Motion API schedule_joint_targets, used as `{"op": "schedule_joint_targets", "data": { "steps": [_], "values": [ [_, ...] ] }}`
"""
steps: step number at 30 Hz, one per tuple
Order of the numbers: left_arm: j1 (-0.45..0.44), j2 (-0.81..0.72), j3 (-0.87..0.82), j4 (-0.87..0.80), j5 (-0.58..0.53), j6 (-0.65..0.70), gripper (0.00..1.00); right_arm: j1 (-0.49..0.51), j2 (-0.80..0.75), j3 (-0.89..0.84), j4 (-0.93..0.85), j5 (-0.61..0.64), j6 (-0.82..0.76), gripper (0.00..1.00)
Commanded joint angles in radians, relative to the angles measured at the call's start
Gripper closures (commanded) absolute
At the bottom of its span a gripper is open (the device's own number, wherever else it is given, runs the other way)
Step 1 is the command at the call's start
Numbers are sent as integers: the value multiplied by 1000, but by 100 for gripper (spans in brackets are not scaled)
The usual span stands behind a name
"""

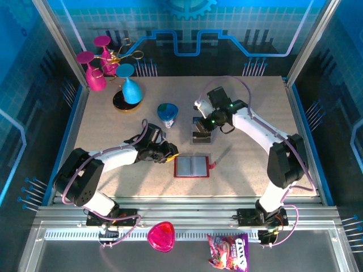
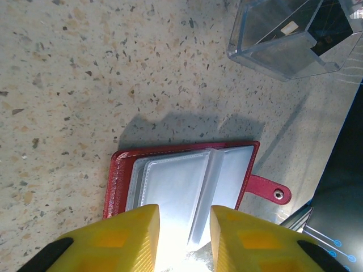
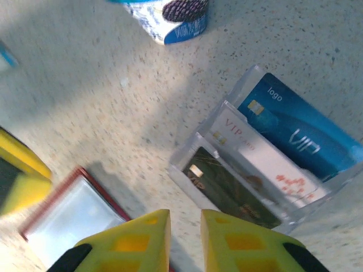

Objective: Take the credit cards out of the card holder

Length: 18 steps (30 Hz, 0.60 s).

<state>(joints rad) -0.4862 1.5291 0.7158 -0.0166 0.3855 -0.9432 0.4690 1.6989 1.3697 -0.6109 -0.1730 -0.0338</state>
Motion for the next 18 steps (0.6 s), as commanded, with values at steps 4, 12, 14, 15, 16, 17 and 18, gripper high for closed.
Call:
{"op": "schedule_joint_targets", "data": {
  "steps": [4, 12, 14, 15, 16, 17, 18],
  "values": [
    [10, 29, -12, 40, 46, 8, 72, 45, -100, -137, 181, -40, 402, 79],
    [6, 25, -56, 61, 56, 4, 78, 87, -97, -260, 228, -172, 741, 86],
    [5, 20, -70, 67, 55, -1, 79, 115, -83, -301, 285, -199, 781, 86],
    [4, 19, -77, 69, 55, -2, 79, 131, -73, -307, 290, -198, 785, 86],
    [2, 17, -82, 70, 54, -3, 80, 146, -62, -310, 291, -198, 787, 86],
    [-1, 15, -88, 70, 52, -3, 80, 161, -53, -313, 293, -196, 787, 86],
    [-3, 13, -93, 71, 50, -3, 80, 171, -45, -316, 297, -194, 790, 85]
  ]
}}
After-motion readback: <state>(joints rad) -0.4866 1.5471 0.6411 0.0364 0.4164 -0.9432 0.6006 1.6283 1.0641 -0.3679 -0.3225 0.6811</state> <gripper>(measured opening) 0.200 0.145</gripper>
